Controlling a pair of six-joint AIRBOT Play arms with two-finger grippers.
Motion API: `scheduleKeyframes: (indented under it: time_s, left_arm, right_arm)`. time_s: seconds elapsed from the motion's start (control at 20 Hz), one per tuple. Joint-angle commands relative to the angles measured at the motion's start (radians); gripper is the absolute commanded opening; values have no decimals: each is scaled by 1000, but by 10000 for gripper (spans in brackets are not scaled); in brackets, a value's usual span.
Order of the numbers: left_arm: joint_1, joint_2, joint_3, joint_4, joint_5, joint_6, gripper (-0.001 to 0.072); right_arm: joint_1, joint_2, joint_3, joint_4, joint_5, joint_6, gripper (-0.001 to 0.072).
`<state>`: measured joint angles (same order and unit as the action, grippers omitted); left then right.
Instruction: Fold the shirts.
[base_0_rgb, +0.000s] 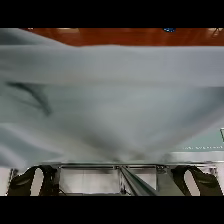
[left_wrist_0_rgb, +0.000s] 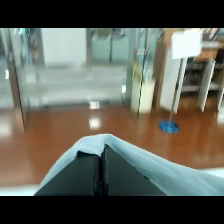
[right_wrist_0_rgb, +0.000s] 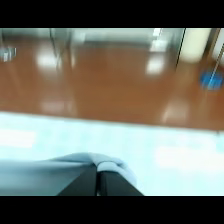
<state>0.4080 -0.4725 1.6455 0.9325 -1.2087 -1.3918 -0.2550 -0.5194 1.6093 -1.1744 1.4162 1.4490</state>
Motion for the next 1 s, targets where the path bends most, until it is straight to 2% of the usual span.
scheduleKeyframes:
  time_s: [0.0,0.05,0.15,0.2,0.35,0.55,0.6,0.75,0.8,0.85,0.9,0.95]
  left_arm:
    - [-8,-22,-193,-5,-16,-42,18]
    - [-8,-45,-279,-56,-15,-21,18]
    - [-23,-122,-462,-150,34,120,18]
    - [-45,-179,-546,-176,90,159,18]
    - [-149,-418,-639,-181,227,203,18]
    - [-279,-817,-518,-182,410,203,19]
    - [-299,-908,-456,-182,411,203,18]
    - [-332,-1131,-261,-212,304,202,19]
    - [-334,-1188,-203,-243,254,199,41]
    - [-333,-1226,-158,-259,210,160,263]
    - [-325,-1255,-111,-243,139,115,502]
    - [-303,-1273,-60,-203,42,112,512]
  right_arm:
    - [2,14,-216,35,-63,5,21]
    - [3,3,-279,43,-95,5,21]
    - [3,-66,-392,51,-120,-27,21]
    - [3,-128,-435,61,-129,-50,21]
    - [3,-369,-480,145,-244,-137,21]
    - [3,-729,-406,283,-479,-157,21]
    - [3,-811,-364,308,-508,-157,21]
    - [3,-1012,-233,383,-453,-82,22]
    - [3,-1052,-215,430,-449,-76,63]
    - [3,-1073,-212,469,-455,-65,315]
    - [1,-1082,-212,488,-446,-64,417]
    - [-11,-1077,-212,483,-428,-69,417]
